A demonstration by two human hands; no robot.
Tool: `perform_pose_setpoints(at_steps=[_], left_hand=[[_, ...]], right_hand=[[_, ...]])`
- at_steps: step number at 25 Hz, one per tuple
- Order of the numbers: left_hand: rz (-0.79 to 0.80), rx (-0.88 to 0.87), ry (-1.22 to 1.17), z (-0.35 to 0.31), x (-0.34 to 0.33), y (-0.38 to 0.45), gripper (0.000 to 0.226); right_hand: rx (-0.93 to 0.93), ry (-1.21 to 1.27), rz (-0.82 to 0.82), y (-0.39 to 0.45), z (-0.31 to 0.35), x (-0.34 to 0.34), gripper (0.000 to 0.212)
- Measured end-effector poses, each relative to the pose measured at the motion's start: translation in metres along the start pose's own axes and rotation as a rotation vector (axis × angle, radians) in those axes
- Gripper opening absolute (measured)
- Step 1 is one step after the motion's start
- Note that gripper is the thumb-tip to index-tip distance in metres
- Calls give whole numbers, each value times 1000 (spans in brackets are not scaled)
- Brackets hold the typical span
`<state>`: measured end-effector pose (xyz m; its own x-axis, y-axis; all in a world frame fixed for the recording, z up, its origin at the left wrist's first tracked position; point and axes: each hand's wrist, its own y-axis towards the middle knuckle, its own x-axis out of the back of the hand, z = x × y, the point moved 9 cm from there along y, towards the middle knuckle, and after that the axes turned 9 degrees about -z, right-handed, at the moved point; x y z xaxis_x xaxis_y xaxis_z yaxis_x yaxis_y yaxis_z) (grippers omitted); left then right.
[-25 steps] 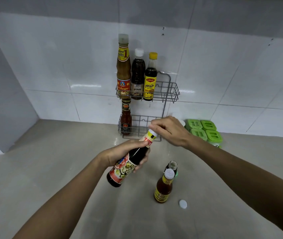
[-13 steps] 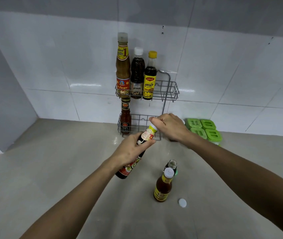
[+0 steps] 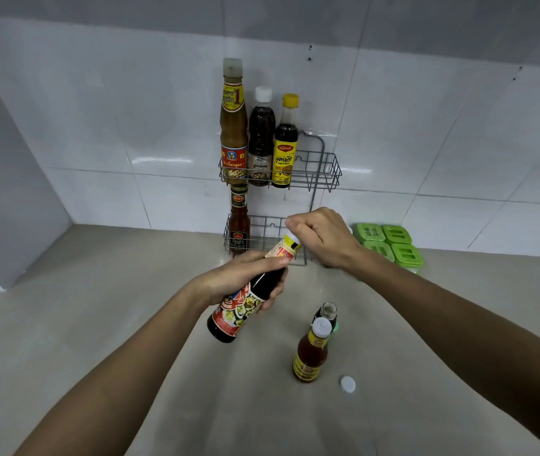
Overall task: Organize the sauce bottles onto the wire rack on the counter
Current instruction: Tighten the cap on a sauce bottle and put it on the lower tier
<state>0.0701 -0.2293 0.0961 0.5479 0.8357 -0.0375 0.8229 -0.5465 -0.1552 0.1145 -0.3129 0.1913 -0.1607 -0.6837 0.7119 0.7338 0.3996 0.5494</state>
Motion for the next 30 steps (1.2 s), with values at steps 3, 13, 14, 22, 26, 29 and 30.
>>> perform_pose_setpoints(at_steps=[3, 13, 14, 22, 26, 29, 30], left_hand=[[-399, -149, 368, -4, 26, 7, 35], [-806, -193, 560, -12, 56, 13, 35], [-794, -199, 550, -11, 58, 15, 39], [-518, -147, 266, 5, 74, 29, 60], [-448, -105, 249, 27, 92, 28, 53], [-495, -124, 187, 32, 100, 36, 53], [-507, -128, 178, 34, 101, 39, 53]], right_hand=[[-219, -176, 108, -1, -24, -9, 53], [-569, 453, 128, -3, -48, -30, 31], [-576, 488, 108, -2, -48, -31, 27], [-549, 540, -112, 30, -60, -14, 15], [-590, 586, -130, 35, -75, -18, 22], [-623, 608, -73, 31, -82, -39, 32], [-627, 583, -20, 27, -84, -49, 34]])
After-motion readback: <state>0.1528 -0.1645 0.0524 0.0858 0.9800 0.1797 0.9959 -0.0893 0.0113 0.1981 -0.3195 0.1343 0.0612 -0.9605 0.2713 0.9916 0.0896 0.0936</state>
